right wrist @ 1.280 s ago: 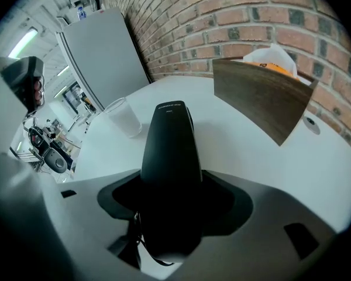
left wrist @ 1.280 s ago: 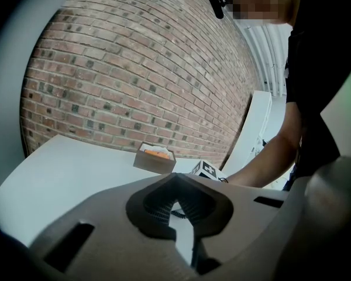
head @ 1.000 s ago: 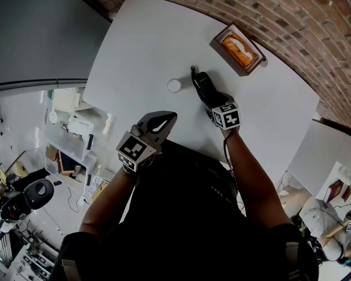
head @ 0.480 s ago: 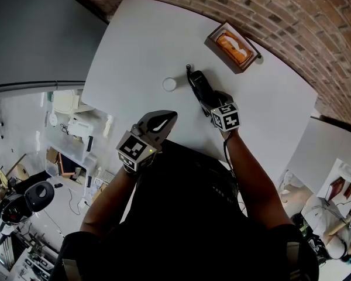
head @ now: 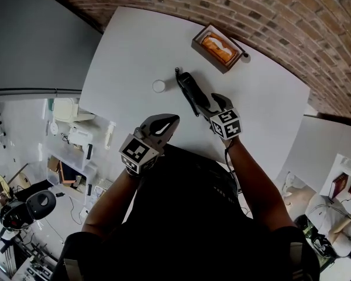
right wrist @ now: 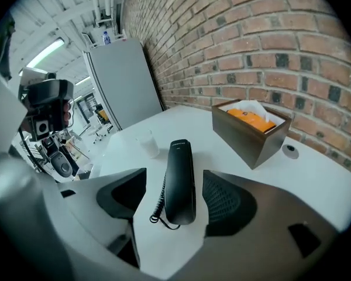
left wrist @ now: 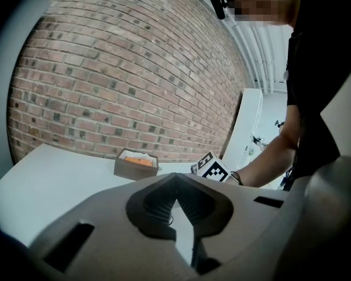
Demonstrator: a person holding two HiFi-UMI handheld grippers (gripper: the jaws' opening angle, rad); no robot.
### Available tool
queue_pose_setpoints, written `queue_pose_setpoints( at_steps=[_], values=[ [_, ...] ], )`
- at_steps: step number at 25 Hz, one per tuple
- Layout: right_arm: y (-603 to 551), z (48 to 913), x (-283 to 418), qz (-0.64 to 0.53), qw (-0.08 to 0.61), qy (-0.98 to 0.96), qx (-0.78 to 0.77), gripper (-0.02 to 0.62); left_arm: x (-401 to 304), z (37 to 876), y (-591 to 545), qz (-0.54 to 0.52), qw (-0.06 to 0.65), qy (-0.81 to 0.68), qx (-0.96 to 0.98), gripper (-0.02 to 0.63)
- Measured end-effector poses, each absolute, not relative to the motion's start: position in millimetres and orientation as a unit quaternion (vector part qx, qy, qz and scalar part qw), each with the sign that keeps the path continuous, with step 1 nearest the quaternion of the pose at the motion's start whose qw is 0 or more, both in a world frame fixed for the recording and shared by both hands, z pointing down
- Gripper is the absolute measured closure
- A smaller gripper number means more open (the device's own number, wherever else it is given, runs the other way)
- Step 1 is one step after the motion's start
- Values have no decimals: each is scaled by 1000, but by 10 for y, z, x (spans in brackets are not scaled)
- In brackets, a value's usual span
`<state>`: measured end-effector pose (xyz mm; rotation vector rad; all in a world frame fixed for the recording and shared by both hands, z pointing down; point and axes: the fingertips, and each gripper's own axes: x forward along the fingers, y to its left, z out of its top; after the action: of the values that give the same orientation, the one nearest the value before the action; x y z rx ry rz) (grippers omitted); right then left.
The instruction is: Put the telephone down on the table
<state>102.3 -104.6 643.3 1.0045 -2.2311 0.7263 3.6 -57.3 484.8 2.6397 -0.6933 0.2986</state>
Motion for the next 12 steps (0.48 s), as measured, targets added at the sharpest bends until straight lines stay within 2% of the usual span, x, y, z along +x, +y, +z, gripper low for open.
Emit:
queue_pose_setpoints(
  at_steps=[9,12],
  values=[
    [-693,5714,1380,236,232,-854,402,317,512,4568,-321,92,164,-231,955,600],
    [-534,5393,1499,216,207,-862,410,360,673,4452,-245,88,149,-227,959,600]
  ],
)
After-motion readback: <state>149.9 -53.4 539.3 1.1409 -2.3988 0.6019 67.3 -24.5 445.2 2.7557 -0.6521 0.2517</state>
